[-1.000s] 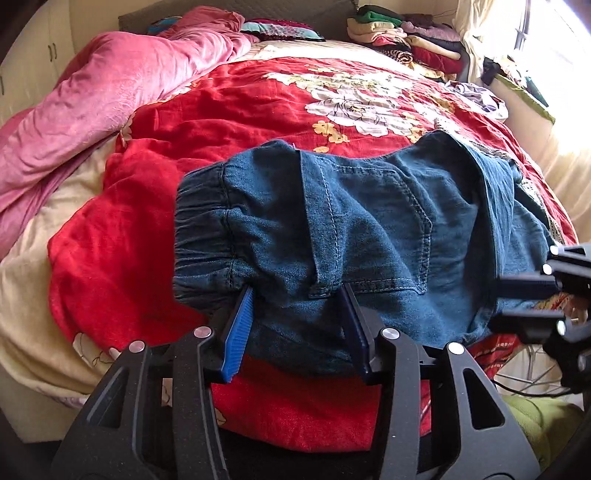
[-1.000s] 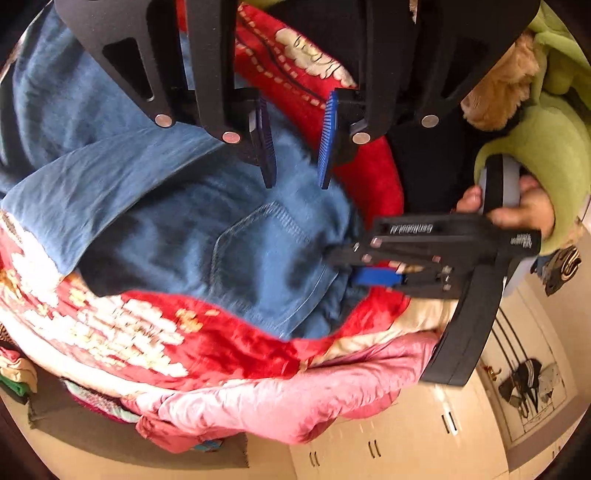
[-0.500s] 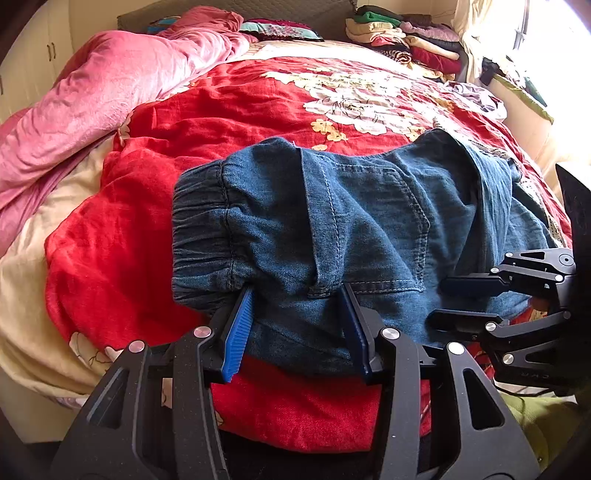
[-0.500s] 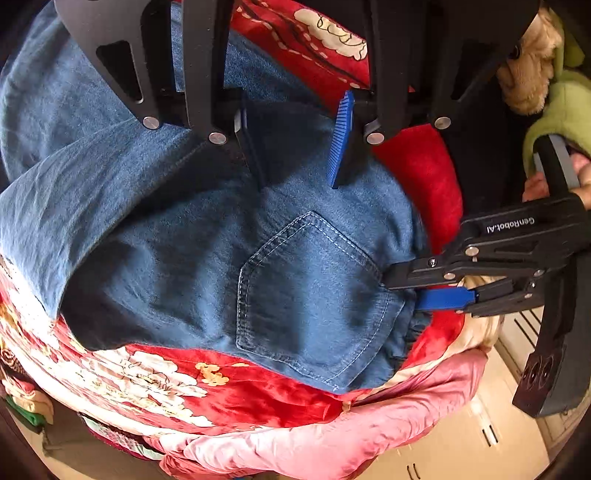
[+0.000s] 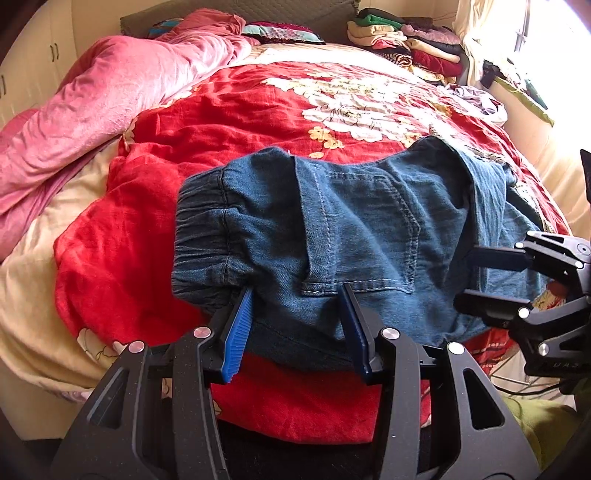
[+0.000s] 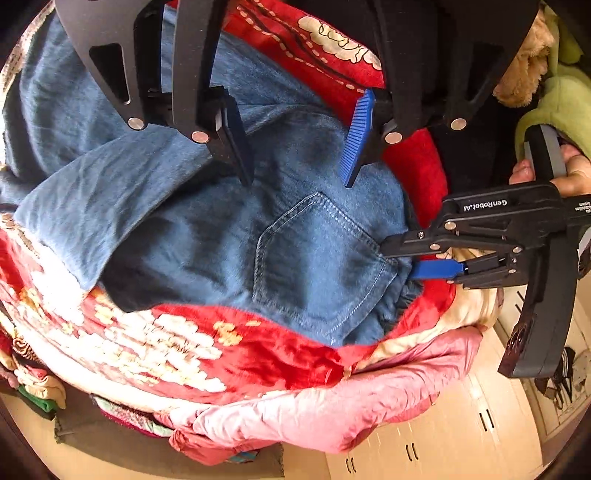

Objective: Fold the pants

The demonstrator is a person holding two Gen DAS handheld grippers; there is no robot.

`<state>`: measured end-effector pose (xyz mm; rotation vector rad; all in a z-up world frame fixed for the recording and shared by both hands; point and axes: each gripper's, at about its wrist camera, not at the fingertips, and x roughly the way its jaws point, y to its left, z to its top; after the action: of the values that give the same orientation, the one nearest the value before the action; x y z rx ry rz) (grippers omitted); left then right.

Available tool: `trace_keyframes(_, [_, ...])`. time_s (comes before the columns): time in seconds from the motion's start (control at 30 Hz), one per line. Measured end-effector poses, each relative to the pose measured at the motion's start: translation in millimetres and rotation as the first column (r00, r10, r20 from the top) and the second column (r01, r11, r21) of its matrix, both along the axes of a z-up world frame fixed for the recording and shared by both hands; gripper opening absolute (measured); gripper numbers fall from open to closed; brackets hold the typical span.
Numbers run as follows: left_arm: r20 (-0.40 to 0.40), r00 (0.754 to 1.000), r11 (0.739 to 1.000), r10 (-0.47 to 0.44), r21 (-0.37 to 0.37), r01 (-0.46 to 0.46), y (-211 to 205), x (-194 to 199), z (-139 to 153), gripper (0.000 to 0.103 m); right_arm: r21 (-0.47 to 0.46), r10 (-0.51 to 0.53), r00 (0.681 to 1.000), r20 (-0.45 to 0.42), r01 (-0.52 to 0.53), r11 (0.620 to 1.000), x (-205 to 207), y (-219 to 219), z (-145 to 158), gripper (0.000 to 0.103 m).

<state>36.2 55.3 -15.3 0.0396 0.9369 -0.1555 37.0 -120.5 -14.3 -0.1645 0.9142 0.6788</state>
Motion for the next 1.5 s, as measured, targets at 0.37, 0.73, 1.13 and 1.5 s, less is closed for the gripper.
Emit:
trace_keyframes(0.37, [0.050, 0.999, 1.000, -0.020, 0.019, 0.020, -16, -13, 26, 0.044, 0.012, -0.058, 0.996, 0.065, 0.058, 0.998, -1, -20, 19, 0.058])
trace_keyframes(0.73, [0.080, 0.995, 0.998, -0.052, 0.052, 0.048, -37, -16, 43, 0.057, 0.041, -0.122, 0.989, 0.089, 0.119, 0.992, 2, -44, 30, 0.063])
trace_keyframes(1.13, [0.080, 0.991, 0.993, -0.105, 0.061, 0.100, -67, -5, 50, 0.063, 0.051, -0.232, 0.962, 0.140, 0.227, 0.972, 23, -83, 43, 0.070])
trace_keyframes(1.5, [0.018, 0.983, 0.983, -0.181, -0.040, 0.181, -98, 12, 31, 0.063, 0.049, -0.384, 0.916, 0.113, 0.381, 0.923, 84, -141, 42, 0.070])
